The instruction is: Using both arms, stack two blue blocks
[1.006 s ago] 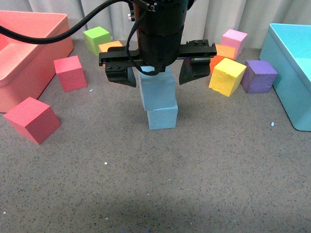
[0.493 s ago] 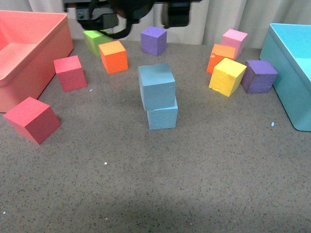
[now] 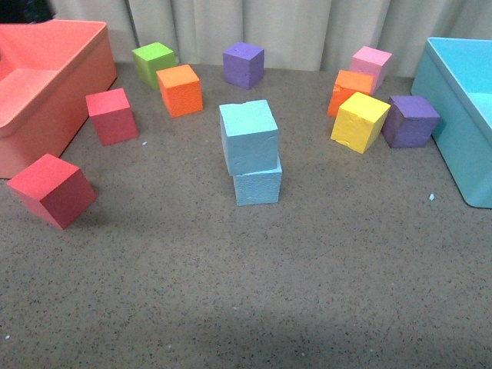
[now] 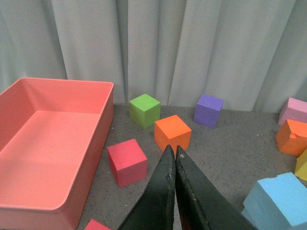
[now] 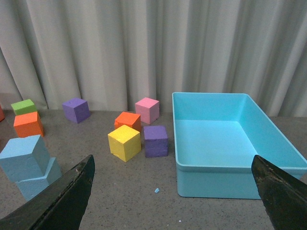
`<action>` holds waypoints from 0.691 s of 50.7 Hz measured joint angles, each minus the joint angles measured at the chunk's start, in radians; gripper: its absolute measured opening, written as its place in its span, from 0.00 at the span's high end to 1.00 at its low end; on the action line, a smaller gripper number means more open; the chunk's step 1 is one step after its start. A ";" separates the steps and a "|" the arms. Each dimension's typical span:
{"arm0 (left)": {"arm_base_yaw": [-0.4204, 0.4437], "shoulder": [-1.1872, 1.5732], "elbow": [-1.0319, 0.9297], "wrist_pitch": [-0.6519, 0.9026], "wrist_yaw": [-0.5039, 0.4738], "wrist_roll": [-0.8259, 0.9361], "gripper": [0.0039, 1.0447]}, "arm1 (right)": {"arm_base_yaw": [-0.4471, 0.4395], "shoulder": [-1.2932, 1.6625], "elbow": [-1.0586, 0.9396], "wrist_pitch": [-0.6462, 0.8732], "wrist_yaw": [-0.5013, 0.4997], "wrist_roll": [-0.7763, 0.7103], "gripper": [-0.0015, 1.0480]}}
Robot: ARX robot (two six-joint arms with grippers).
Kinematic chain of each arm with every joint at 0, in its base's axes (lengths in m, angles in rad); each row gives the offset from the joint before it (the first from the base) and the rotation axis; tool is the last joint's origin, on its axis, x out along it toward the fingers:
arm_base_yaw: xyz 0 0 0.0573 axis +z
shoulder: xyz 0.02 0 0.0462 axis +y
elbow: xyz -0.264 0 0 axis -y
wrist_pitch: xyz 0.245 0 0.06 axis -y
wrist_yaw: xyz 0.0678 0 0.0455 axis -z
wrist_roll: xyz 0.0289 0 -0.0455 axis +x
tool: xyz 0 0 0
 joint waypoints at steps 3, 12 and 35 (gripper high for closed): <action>0.027 -0.068 -0.059 0.000 0.030 0.002 0.97 | 0.000 0.000 0.000 0.000 0.000 0.000 0.09; 0.100 -0.180 -0.203 0.032 0.090 0.007 0.97 | 0.000 0.000 0.000 0.000 0.000 0.000 0.09; 0.248 -0.596 -0.336 -0.249 0.240 0.010 0.97 | 0.000 0.000 0.000 0.000 0.000 0.000 0.09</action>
